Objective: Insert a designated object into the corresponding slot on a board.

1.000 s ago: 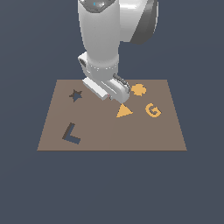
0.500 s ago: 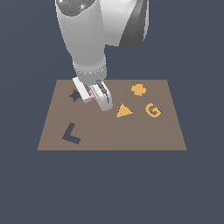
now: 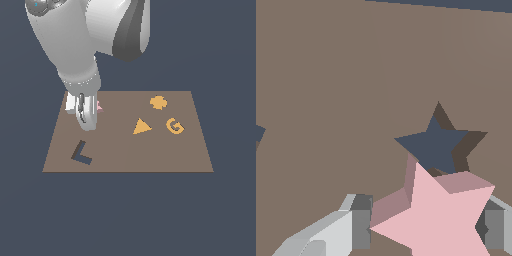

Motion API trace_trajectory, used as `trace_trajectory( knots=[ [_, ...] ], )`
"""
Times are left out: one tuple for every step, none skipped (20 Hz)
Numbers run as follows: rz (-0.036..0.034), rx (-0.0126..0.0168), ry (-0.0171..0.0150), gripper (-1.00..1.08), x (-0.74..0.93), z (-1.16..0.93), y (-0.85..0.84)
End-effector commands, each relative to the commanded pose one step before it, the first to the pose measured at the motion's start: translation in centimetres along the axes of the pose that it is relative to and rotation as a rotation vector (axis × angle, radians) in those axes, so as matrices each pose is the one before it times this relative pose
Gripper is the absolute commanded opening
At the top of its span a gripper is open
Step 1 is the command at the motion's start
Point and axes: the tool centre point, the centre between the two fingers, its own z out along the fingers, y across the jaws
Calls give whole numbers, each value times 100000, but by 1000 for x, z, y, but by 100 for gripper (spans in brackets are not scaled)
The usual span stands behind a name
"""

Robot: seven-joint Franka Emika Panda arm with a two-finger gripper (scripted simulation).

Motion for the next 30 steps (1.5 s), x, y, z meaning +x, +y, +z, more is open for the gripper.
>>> trace_trajectory(
  knots=[
    [8176,15,-3,-100,1005,-81,242],
    [2686,-6,6,-100,343,-23,90],
    [2475,-7,6,-100,316,-21,84],
    [2263,-7,5,-100,289,-18,79],
    [2046,-7,5,-100,261,-16,72],
    [1830,-7,4,-100,234,-14,66],
    [1609,-7,4,-100,205,-12,60],
    [1391,-7,4,-100,177,-10,54],
    [1172,-7,3,-100,148,-8,48],
    [957,-7,3,-100,122,-7,41],
    [740,-6,2,-100,94,-5,34],
    [526,-5,2,-100,67,-3,25],
    [309,-3,1,-100,37,-2,15],
    [98,-1,0,-100,10,-1,5],
    [-601,-24,15,-100,-40,15,-13],
    [0,0,0,-100,-8,37,3],
    [66,-20,0,-100,14,124,12],
    [66,-20,0,-100,-2,198,18],
    [132,-40,-1,-100,23,266,27],
    [81,-24,-1,-100,5,201,21],
    [47,-14,-1,-100,2,120,13],
    [0,0,0,-100,-8,37,4],
    [0,0,0,100,0,0,0],
    [0,0,0,100,0,0,0],
    [0,0,0,100,0,0,0],
    [0,0,0,100,0,0,0],
    [0,0,0,100,0,0,0],
    [0,0,0,100,0,0,0],
    [0,0,0,100,0,0,0],
    [0,0,0,100,0,0,0]
  ],
)
